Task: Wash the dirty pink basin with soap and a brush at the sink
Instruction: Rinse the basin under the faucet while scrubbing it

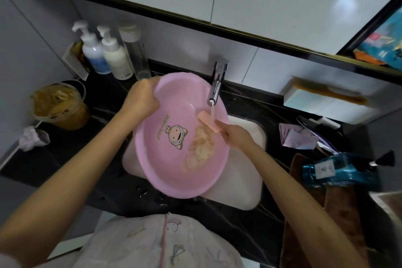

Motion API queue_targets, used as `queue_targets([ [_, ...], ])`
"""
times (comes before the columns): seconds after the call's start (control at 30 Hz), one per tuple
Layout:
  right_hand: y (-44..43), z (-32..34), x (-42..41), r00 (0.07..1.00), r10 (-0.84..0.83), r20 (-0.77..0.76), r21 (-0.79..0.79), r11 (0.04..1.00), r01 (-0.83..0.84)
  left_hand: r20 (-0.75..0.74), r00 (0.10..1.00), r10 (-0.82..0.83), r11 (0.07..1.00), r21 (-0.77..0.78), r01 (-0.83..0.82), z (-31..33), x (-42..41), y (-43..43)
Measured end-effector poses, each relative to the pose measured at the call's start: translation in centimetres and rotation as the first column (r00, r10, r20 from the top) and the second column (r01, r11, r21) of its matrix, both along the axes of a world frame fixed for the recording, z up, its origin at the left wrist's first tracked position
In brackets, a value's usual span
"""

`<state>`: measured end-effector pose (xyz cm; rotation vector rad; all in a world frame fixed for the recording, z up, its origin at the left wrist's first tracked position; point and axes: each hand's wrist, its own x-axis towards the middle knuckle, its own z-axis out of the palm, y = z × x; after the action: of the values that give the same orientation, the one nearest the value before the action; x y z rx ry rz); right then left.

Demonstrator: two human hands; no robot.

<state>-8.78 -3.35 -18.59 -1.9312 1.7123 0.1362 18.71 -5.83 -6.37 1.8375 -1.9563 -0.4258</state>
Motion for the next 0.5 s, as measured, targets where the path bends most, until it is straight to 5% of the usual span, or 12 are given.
queue_targets([
  [0.07, 0.0, -0.4, -0.1, 0.956, 0.139, -0.26, -0.101, 0.98, -0.17, 0.012, 1.0, -0.012, 1.0, 0.005, 0.012, 0.3, -0.2, 0.0],
  [0.13, 0.4, -0.9, -0.3, 0.93, 0.168, -0.327, -0.109, 0.971, -0.214, 0.023, 0.999, -0.024, 1.0, -0.002, 0.024, 0.5, -0.3, 0.0],
  [0.23, 1.0, -1.9, -0.2, 0.963, 0.157, -0.22, 0.038, 0.988, -0.153, 0.035, 0.999, -0.033, 0.999, -0.009, 0.034, 0.5, -0.4, 0.1],
  [0.37, 2.9, -2.3, -0.1, 0.987, -0.044, 0.154, 0.327, 0.945, -0.008, 0.046, 0.998, -0.044, 0.999, -0.004, 0.044, 0.5, -0.5, -0.1],
  [0.5, 2.4, -2.2, -0.8, 0.986, 0.019, 0.163, 0.335, 0.939, -0.074, 0.074, 0.996, -0.057, 0.996, 0.068, 0.052, 0.4, -0.3, -0.4],
])
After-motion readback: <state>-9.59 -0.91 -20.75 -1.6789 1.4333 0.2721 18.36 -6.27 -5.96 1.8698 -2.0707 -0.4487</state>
